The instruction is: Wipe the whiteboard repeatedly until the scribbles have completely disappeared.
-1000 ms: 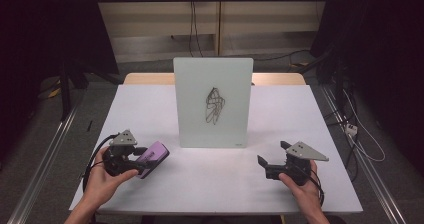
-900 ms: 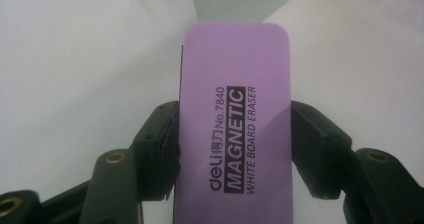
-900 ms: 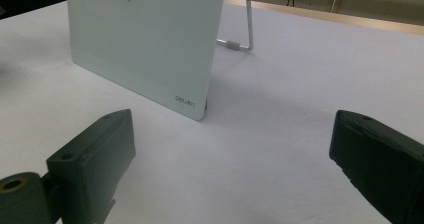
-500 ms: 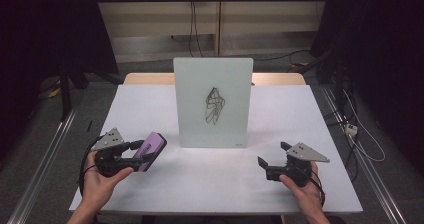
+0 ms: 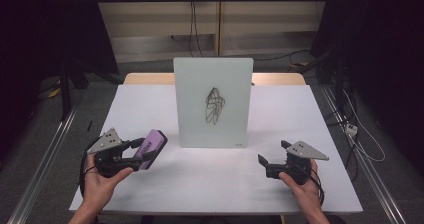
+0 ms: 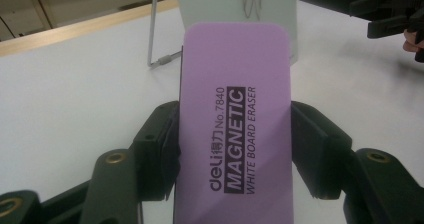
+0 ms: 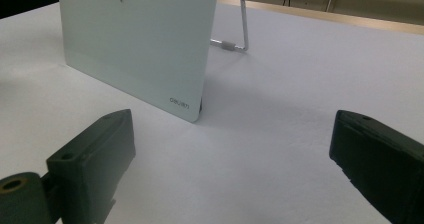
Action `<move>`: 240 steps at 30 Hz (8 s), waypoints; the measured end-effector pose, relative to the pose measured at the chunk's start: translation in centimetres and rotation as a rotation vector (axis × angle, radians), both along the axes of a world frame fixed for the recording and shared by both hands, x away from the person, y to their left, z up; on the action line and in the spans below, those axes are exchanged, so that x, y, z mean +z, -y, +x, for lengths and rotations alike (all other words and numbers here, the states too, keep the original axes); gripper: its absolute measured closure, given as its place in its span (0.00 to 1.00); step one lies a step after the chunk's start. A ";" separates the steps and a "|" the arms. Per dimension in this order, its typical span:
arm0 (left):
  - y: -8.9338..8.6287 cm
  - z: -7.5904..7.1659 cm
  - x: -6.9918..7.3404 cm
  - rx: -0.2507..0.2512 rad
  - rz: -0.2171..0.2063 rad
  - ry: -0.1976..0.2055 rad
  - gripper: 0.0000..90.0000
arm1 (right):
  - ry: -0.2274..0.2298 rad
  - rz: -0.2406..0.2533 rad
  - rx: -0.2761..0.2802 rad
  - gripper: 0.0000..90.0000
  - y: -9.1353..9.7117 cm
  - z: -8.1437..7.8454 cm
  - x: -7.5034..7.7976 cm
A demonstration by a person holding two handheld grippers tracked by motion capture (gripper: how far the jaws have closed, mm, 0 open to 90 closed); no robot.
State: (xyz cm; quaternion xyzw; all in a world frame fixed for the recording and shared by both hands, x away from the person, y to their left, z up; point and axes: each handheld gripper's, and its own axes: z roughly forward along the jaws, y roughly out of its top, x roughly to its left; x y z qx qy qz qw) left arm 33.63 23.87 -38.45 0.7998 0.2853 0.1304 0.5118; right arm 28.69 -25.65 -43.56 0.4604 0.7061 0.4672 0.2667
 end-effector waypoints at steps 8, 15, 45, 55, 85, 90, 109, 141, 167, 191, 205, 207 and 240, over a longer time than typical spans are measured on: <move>0.5 0.0 0.7 -0.003 -0.008 0.046 0.46 | 0.004 0.002 0.010 0.05 0.0 -0.1 0.0; 1.3 0.3 1.4 -0.019 -0.009 0.071 0.46 | 0.005 -0.003 0.012 0.05 -0.1 -0.1 0.1; 7.9 1.4 5.8 -0.096 0.010 0.184 0.46 | 0.014 0.008 0.036 0.05 0.0 -0.6 0.2; 10.1 2.8 7.5 -0.087 0.039 0.184 0.46 | 0.009 0.029 0.049 0.05 0.1 -0.6 0.2; 13.2 6.1 7.5 -0.041 0.068 0.309 0.46 | 0.004 0.014 0.042 0.05 0.0 -0.4 0.1; 14.0 6.3 7.6 -0.045 0.084 0.348 0.46 | 0.007 0.010 0.037 0.05 0.2 -0.6 0.1; 17.0 8.1 7.9 -0.066 0.201 0.417 0.46 | 0.008 0.010 0.035 0.05 0.2 -0.7 0.2; 19.0 7.7 6.5 -0.078 0.310 0.450 0.46 | 0.005 0.012 0.043 0.05 0.1 -0.7 0.1; 18.0 8.1 7.3 -0.059 0.297 0.418 0.46 | 0.005 0.011 0.047 0.05 0.2 -0.7 0.2; 19.3 6.7 3.4 -0.135 0.368 0.354 0.46 | 0.006 0.008 0.048 0.05 0.1 -0.7 0.2; 18.1 8.7 8.5 -0.032 0.289 0.387 0.46 | 0.006 0.013 0.047 0.05 0.2 -0.8 0.2; 18.0 8.9 8.8 -0.022 0.271 0.385 0.46 | 0.005 0.014 0.046 0.05 0.2 -0.8 0.2; 20.1 8.0 6.8 -0.048 0.347 0.352 0.45 | 0.006 0.011 0.050 0.05 0.2 -0.8 0.2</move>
